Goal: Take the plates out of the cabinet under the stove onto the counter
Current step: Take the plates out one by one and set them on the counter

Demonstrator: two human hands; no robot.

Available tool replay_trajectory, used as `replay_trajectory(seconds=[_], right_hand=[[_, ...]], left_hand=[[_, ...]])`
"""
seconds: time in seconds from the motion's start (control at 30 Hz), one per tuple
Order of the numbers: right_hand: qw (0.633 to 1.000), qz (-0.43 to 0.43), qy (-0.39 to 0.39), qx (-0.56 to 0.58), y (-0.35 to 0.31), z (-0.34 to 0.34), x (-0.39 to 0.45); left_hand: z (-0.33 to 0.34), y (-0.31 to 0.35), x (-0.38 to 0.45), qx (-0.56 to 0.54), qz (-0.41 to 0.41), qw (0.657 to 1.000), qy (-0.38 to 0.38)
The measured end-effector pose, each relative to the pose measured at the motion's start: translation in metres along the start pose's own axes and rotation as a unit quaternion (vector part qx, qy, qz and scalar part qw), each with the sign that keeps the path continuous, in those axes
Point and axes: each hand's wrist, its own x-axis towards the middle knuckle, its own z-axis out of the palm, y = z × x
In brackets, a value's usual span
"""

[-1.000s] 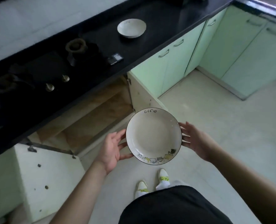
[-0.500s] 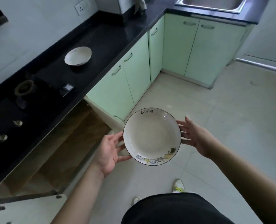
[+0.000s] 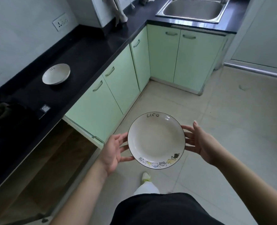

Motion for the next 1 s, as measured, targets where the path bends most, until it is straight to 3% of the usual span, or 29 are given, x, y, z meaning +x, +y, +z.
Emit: replay_trajectory(seconds=[0.57, 0.8, 1.0], right_hand=[[0.998, 0.000, -0.031, -0.047, -0.126, 0.077, 0.184], [0.999, 0.002, -0.010, -0.035, -0.171, 0.067, 0.252], [0.997, 0.017, -0.051, -0.047, -0.222, 0.053, 0.329]], left_hand=[[-0.068, 0.132, 0.137, -0.061, 0.016, 0.998, 0.022], [-0.053, 0.183, 0.203, -0.060, 0.010, 0.998, 0.034], [-0.030, 0.231, 0.266, -0.045, 0.009, 0.996, 0.076]])
